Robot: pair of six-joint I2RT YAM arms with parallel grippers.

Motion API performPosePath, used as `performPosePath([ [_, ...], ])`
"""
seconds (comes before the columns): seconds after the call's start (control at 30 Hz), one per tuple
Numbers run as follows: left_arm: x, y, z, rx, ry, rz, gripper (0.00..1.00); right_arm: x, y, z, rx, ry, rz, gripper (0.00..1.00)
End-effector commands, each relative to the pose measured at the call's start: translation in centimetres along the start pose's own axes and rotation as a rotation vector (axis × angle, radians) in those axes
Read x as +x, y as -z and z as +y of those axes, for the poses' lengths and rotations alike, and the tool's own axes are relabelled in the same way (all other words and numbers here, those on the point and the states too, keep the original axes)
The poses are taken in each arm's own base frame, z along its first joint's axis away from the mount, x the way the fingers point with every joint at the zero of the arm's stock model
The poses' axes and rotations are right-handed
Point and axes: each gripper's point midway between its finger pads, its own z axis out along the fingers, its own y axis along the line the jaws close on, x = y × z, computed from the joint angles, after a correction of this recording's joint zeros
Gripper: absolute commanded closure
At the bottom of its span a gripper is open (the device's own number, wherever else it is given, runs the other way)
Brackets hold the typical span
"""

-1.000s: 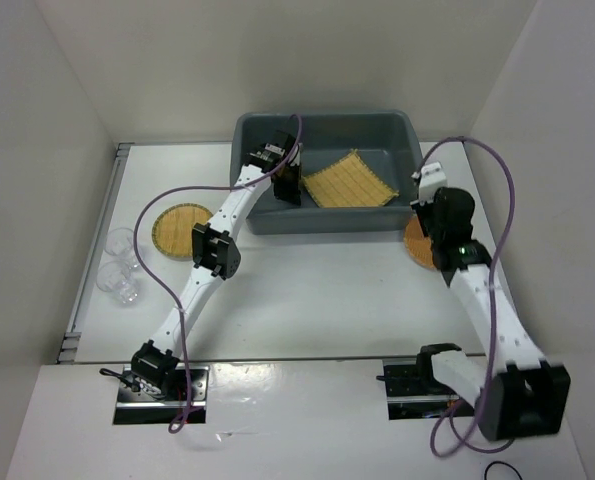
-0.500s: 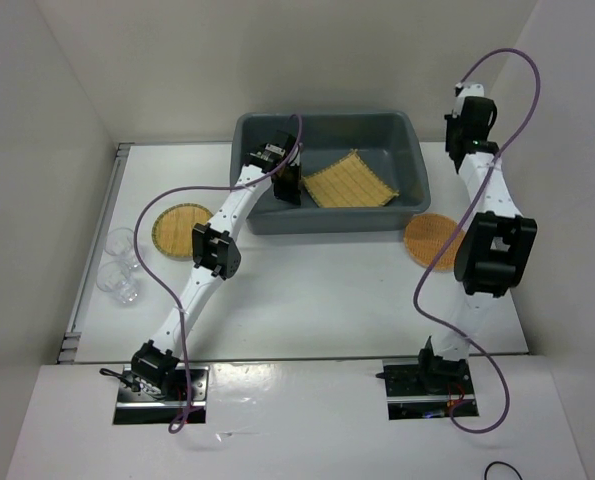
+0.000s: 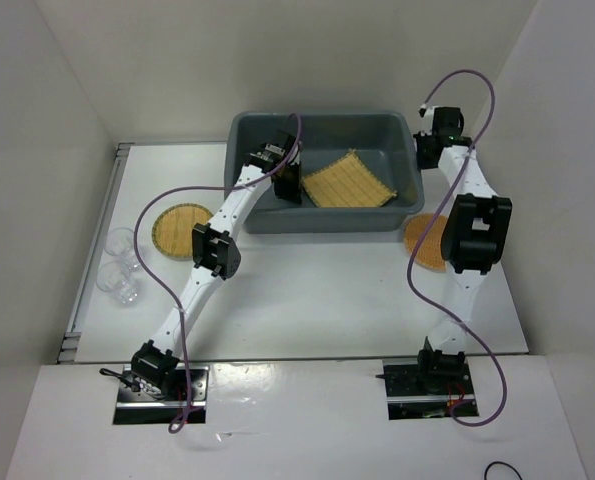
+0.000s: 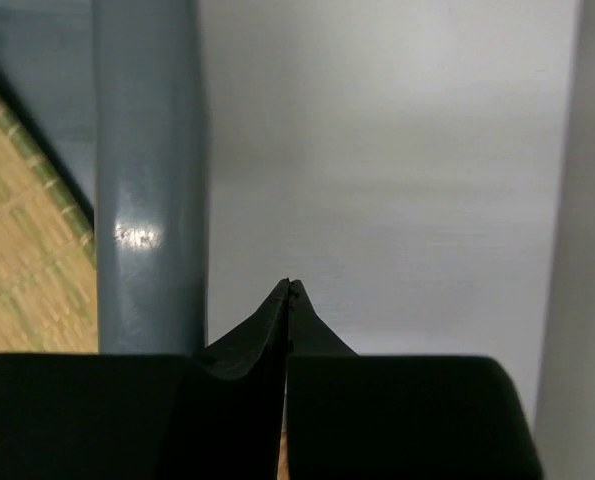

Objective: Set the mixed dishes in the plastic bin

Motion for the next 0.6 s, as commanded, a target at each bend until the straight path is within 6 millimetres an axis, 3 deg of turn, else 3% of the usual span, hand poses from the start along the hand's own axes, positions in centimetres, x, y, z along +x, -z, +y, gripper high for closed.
performPosePath([
  [0.0, -1.5, 1.1, -1.9, 0.058, 0.014, -0.053, 0.97, 1.1, 1.8, 5.4, -0.149, 0.017, 0.042, 1.0],
  [0.17, -1.8, 0.8, -3.0, 0.12, 0.041, -0.059, 0.96, 3.2, 2.7, 7.4, -0.206, 0.032, 0.098, 1.0],
  [0.3, -1.0, 0.0, -3.0, 0.135, 0.055, -0.029, 0.96, 3.0, 3.7, 8.1, -0.223, 0.039, 0.09, 1.0],
  [0.57, -1.8, -0.7, -4.6, 0.23, 0.053, -0.054, 0.96, 3.3, 4.0, 9.3, -0.308, 0.081, 0.089, 1.0],
])
